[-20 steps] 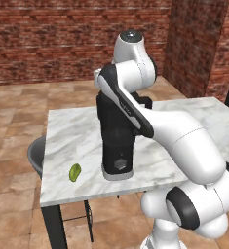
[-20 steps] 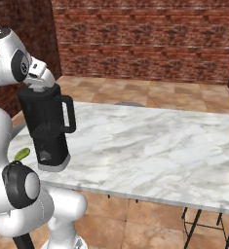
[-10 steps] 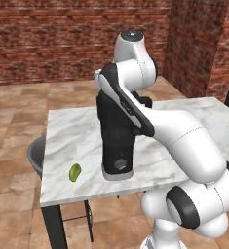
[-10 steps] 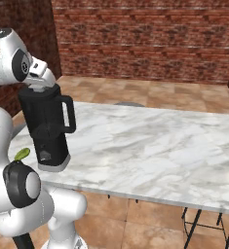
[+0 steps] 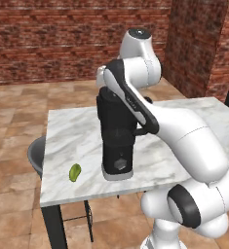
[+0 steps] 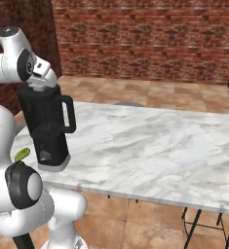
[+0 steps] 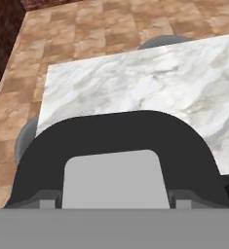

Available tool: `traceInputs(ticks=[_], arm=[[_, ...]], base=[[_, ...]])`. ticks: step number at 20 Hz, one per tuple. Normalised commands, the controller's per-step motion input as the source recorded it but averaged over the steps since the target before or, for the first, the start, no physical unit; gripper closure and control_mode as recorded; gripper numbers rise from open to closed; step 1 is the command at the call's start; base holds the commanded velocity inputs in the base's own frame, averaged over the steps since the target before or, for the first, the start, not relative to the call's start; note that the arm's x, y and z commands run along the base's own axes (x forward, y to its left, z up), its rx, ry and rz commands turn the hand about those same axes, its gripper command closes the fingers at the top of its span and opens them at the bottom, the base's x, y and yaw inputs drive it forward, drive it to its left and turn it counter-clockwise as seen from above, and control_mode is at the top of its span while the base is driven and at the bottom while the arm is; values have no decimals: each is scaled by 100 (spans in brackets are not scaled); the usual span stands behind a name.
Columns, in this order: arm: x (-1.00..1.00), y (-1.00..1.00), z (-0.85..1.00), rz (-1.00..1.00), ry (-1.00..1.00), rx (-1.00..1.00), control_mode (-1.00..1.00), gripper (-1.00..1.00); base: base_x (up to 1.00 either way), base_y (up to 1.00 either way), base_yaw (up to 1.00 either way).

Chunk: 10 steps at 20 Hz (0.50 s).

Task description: Open the blender lid, put the mango in the blender, close the lid, and start the blender.

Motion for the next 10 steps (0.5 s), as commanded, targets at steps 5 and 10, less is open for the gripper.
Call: traceInputs(ticks=[5, 10], arm=[[-2, 0, 41, 0, -8, 7, -100, 100], [-13, -3, 97, 0, -21, 1, -100, 100]], base=[[0, 0, 0], [0, 0, 0]])
